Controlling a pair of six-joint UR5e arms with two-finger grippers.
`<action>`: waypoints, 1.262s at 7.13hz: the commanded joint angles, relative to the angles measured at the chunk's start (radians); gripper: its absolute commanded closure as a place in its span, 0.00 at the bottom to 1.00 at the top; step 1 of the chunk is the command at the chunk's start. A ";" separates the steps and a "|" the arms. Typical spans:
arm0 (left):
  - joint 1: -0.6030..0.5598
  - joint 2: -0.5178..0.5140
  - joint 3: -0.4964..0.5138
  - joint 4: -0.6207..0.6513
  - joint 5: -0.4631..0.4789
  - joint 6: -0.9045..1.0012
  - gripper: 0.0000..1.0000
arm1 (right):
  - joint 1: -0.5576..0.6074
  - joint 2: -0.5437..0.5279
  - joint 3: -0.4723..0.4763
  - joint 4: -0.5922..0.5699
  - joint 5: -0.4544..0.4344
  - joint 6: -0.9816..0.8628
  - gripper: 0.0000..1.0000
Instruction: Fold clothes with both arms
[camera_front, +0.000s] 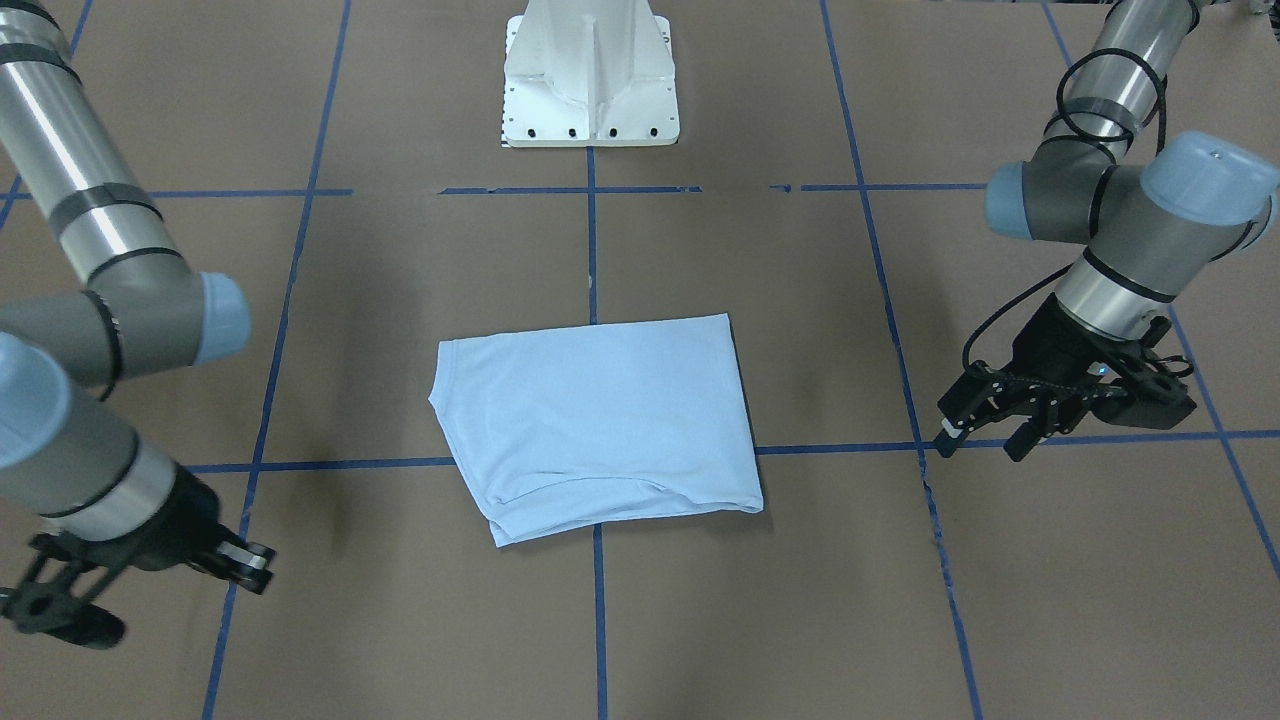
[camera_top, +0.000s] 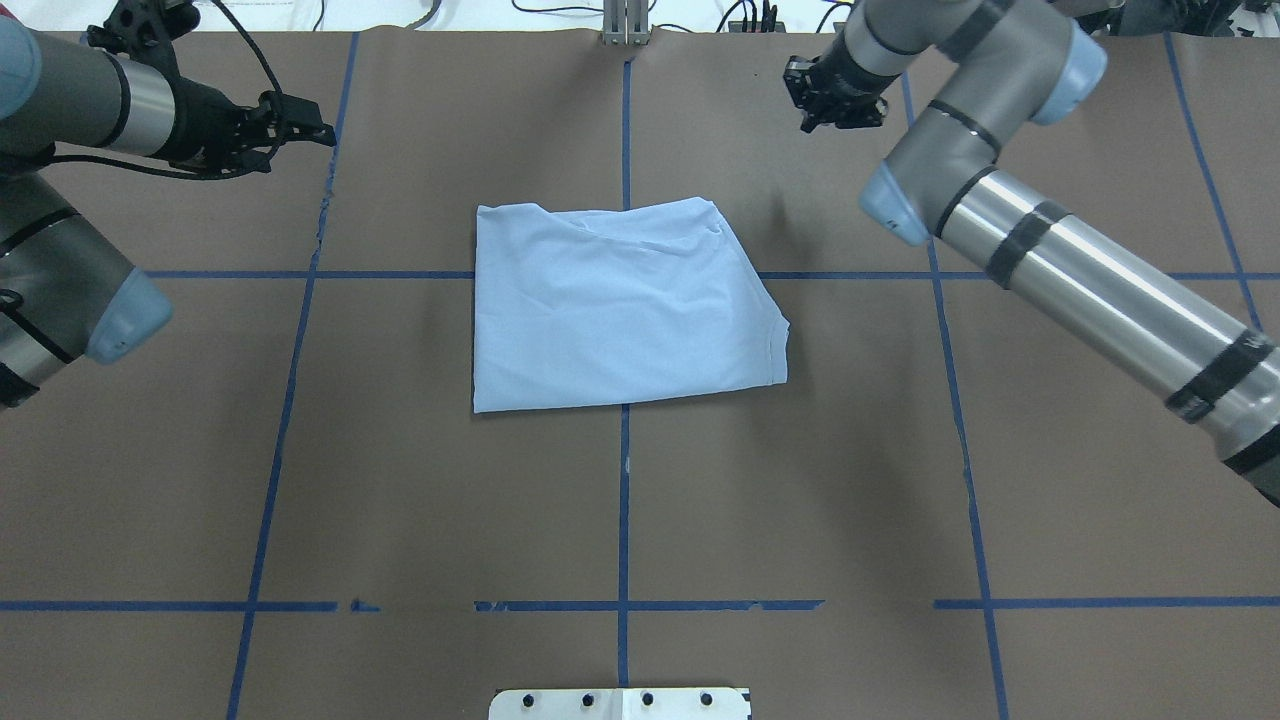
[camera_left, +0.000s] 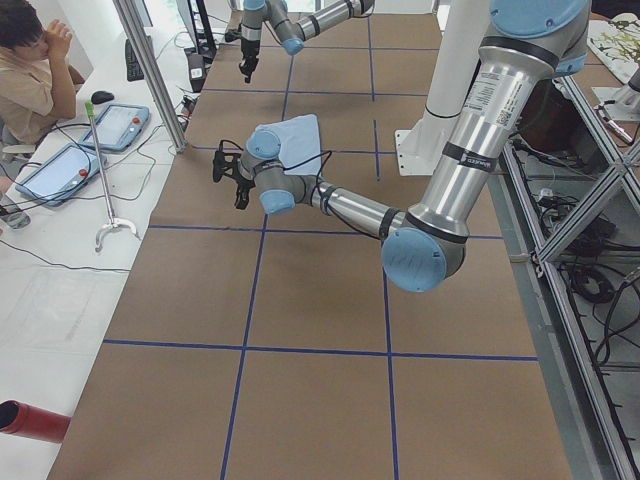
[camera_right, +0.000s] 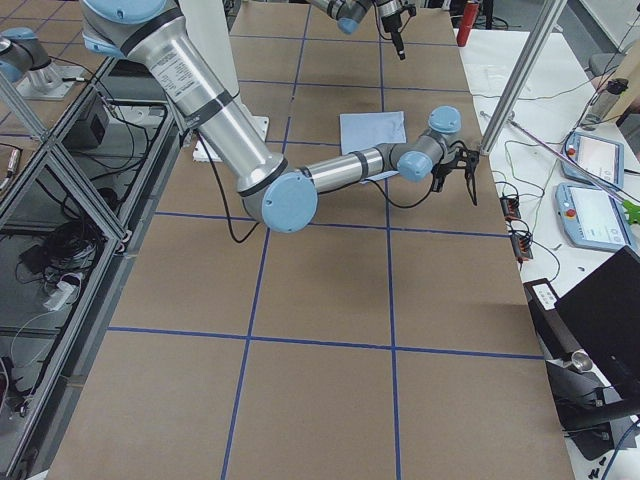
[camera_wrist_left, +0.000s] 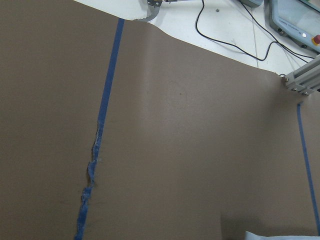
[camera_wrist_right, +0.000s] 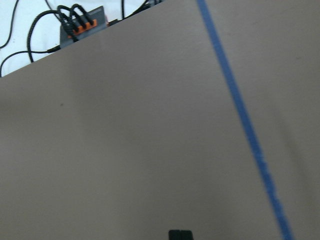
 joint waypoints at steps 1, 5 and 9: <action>-0.139 0.070 -0.005 0.058 -0.083 0.278 0.00 | 0.183 -0.182 0.226 -0.225 0.064 -0.353 1.00; -0.429 0.165 -0.282 0.737 -0.170 0.913 0.00 | 0.388 -0.472 0.563 -0.668 0.073 -1.020 0.73; -0.492 0.465 -0.349 0.681 -0.400 0.942 0.00 | 0.407 -0.654 0.552 -0.551 0.208 -1.038 0.00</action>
